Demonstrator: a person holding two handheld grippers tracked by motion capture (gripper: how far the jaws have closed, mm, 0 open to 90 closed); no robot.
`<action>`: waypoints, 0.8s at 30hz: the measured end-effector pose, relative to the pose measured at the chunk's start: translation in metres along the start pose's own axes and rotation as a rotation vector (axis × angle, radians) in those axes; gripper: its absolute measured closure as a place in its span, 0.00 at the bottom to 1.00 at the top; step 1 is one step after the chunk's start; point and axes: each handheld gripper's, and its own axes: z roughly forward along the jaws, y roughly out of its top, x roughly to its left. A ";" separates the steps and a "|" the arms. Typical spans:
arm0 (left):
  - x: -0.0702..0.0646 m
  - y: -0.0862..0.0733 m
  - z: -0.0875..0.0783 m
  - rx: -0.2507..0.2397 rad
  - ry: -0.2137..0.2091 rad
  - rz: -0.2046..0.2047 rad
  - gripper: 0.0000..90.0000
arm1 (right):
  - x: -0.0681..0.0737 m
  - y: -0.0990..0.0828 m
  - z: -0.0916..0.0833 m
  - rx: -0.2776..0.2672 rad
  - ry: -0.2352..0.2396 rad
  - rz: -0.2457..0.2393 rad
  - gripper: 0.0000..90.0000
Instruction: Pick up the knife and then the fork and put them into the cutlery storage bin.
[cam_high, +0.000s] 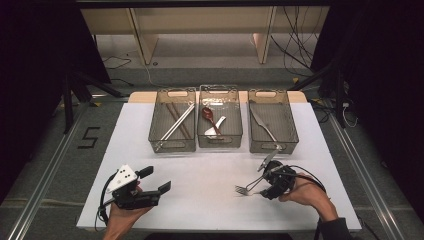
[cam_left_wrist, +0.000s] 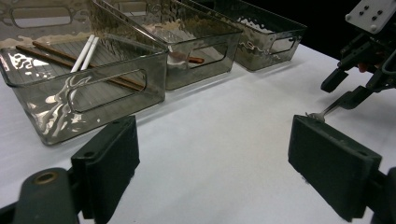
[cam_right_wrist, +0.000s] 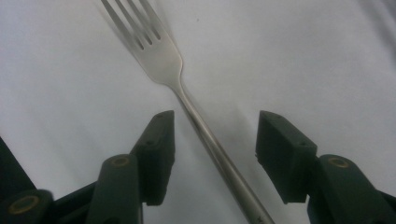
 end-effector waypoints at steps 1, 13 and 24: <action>0.000 0.000 0.000 0.000 0.000 0.000 0.18 | 0.000 0.000 0.001 0.002 0.002 0.002 0.57; 0.000 0.000 0.000 0.001 -0.002 0.000 0.18 | -0.002 -0.003 0.007 0.041 0.008 -0.004 0.71; 0.000 0.000 0.000 0.001 -0.002 0.001 0.18 | 0.000 -0.003 0.009 0.072 0.008 -0.027 0.79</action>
